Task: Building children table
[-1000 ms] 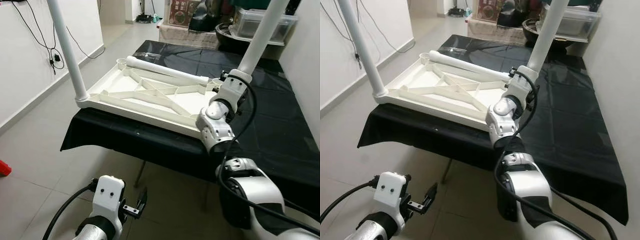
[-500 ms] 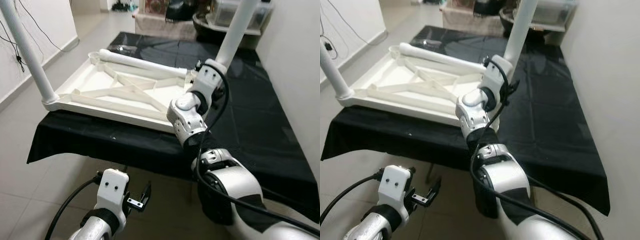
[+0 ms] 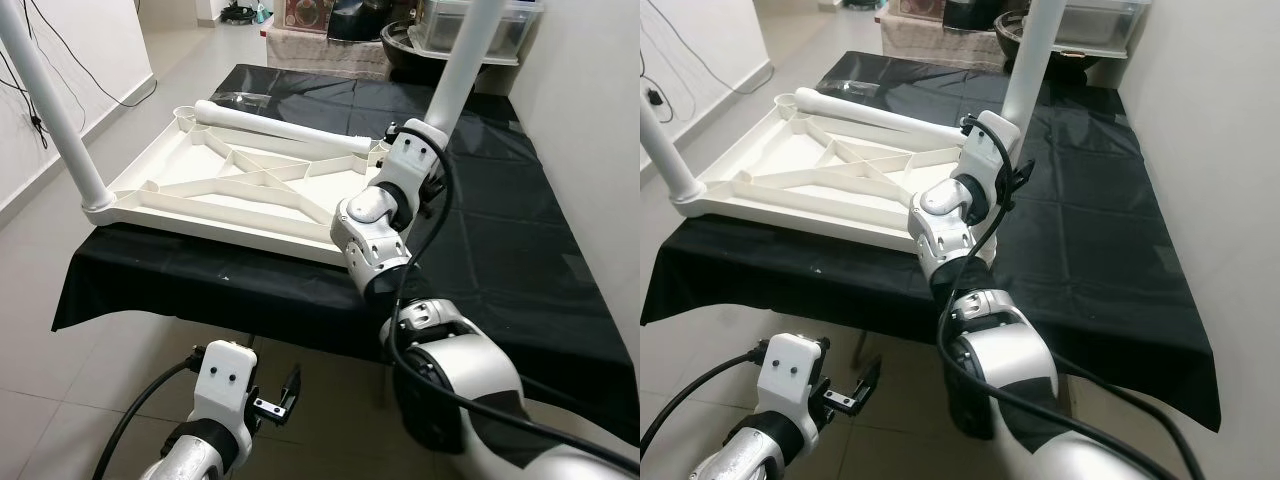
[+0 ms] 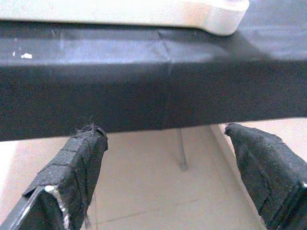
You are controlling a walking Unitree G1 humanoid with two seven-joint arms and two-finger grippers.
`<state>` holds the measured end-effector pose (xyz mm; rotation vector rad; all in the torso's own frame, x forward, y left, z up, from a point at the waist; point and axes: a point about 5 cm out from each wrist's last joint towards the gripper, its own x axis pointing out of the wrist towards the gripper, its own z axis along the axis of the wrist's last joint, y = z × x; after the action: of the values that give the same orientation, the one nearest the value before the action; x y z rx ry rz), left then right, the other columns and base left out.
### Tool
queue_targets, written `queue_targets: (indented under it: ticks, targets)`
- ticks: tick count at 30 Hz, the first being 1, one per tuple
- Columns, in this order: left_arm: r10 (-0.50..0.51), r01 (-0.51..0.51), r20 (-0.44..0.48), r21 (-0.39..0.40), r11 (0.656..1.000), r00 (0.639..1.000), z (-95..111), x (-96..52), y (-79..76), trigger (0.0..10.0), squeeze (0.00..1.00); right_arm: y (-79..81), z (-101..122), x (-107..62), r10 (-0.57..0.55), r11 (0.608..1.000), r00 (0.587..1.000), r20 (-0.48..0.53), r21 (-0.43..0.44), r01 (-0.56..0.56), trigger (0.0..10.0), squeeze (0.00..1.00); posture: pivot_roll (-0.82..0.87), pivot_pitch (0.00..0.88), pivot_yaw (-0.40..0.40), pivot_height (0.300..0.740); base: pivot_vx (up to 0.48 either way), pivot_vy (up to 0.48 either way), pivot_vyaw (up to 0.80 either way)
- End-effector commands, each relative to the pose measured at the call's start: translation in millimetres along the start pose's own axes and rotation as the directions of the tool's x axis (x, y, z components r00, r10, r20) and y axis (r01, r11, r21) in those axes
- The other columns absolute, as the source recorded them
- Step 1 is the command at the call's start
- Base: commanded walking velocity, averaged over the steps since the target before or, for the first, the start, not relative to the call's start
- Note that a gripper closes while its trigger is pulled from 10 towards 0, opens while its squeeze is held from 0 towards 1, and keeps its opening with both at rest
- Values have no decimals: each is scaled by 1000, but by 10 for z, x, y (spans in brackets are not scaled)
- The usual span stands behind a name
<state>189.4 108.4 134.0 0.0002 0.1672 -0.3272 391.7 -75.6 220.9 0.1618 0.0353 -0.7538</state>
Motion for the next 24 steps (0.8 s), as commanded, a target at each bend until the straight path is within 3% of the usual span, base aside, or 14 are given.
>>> queue_targets:
  ticks: [1,10,11,12,13,24]
  targets:
    - [-4,4,-15,-3,1000,1000,-38,2,-22,10000,0,-47,-91,37,-19,1000,998,-54,-11,18,10000,1000,94,130,-34,740,0,0,0]
    - [-4,4,-19,-8,1000,1000,-53,6,-22,10000,0,-6,-72,-2,12,1000,999,-44,7,-12,10000,1000,92,130,-35,740,0,0,0]
    - [-5,5,-20,-9,1000,1000,-57,7,-22,10000,0,7,-73,-11,26,1000,999,-47,13,-26,10000,533,91,129,-33,740,0,0,0]
    - [-5,5,-20,-9,1000,1000,-57,7,-22,10000,0,7,-73,-11,26,1000,999,-47,13,-26,10000,533,91,129,-33,740,0,0,0]
    - [-5,5,-20,-9,1000,1000,-59,8,-22,10000,0,15,-74,-17,36,999,998,-49,17,-35,10000,0,91,129,-34,740,0,0,0]
    - [-4,4,-19,-10,1000,1000,-74,33,-10,10000,0,-17,-148,-15,137,991,988,-71,19,-136,10000,0,82,106,-33,740,0,0,0]
